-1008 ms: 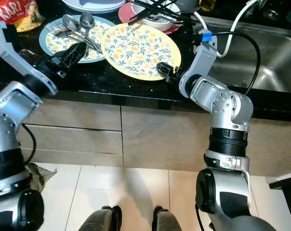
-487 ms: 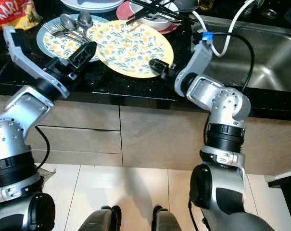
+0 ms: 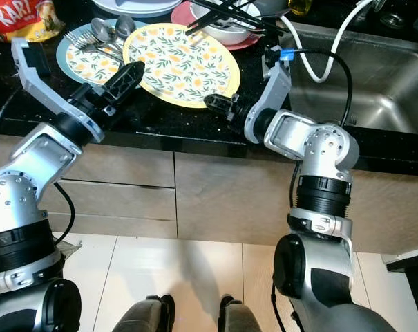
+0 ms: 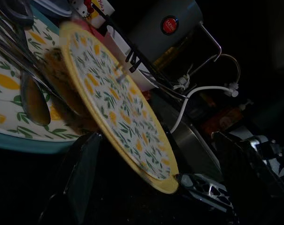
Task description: Kitchen organization
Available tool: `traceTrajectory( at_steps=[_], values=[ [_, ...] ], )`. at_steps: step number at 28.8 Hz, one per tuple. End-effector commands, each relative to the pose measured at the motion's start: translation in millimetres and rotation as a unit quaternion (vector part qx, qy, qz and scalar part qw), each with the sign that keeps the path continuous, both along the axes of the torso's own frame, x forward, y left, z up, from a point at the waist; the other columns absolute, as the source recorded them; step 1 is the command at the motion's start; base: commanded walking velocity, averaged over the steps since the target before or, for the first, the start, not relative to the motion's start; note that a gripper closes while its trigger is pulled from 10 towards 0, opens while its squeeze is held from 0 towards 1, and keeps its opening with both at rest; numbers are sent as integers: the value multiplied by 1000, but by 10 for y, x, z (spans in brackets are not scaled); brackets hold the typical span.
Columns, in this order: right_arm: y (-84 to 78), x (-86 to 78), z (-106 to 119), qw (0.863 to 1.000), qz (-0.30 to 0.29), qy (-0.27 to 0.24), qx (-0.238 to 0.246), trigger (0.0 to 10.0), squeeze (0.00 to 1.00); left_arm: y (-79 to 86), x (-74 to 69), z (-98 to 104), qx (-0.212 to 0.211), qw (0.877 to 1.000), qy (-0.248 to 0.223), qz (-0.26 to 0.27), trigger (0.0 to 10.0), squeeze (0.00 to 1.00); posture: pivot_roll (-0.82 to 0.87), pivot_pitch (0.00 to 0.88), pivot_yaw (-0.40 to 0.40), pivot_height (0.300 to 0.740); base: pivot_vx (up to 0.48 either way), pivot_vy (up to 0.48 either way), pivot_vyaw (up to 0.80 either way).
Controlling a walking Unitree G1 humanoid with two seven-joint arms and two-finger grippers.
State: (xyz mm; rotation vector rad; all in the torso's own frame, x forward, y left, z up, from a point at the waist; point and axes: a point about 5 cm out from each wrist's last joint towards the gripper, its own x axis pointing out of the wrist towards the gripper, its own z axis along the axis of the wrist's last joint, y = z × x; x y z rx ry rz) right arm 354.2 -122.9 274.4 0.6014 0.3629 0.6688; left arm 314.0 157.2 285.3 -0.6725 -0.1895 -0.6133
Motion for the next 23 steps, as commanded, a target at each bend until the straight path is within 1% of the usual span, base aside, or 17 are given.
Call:
traceTrajectory(
  at_steps=[1, 3, 4, 5, 6, 7, 12, 14, 21, 22, 23],
  values=[
    [-86, 0, -141, 999, -11, 33, -7, 0, 0, -62, -27, -39, 3, 1000, 5, -10, 10000, 0, 54, 197, -96, 740, 0, 0, 0],
    [-138, 2, -150, 999, -20, 35, -8, 0, 0, -78, -24, -44, 3, 1000, 6, -12, 10000, 0, 53, 197, -93, 740, 0, 0, 0],
    [-138, 2, -150, 999, -20, 35, -8, 0, 0, -78, -24, -44, 3, 1000, 6, -12, 10000, 0, 53, 197, -93, 740, 0, 0, 0],
    [-182, 0, -168, 999, -27, 37, -10, 0, 0, -92, -23, -44, 4, 1000, 7, -14, 10000, 0, 54, 196, -93, 740, 0, 0, 0],
    [-182, 0, -168, 999, -27, 37, -10, 0, 0, -92, -23, -44, 4, 1000, 7, -14, 10000, 0, 54, 196, -93, 740, 0, 0, 0],
    [-226, -2, -182, 999, -34, 38, -13, 0, 0, -99, -25, -46, 5, 1000, 7, -15, 10000, 0, 54, 196, -92, 740, 0, 0, 0],
    [-289, -3, -189, 998, -41, 39, -16, 0, 0, -103, -25, -47, 5, 1000, 8, -16, 10000, 0, 54, 195, -90, 740, 0, 0, 0],
    [-353, -3, -198, 998, -51, 42, -22, 0, 0, -109, -24, -48, 5, 1000, 8, -17, 10000, 0, 52, 195, -89, 740, 0, 0, 0],
    [-380, -5, -202, 997, -55, 44, -25, 0, 0, -113, -23, -47, 4, 1000, 8, -17, 10000, 0, 49, 195, -89, 740, 0, 0, 0],
    [-379, -15, -206, 997, -56, 46, -31, 1725, 0, -124, -24, -51, 4, 1000, 9, -18, 10000, 0, 40, 198, -90, 740, 0, 0, 0],
    [-378, -23, -209, 997, -57, 47, -34, 1725, 0, -133, -24, -54, 4, 1000, 9, -19, 10000, 0, 40, 198, -90, 740, 0, 0, 0]
  ],
)
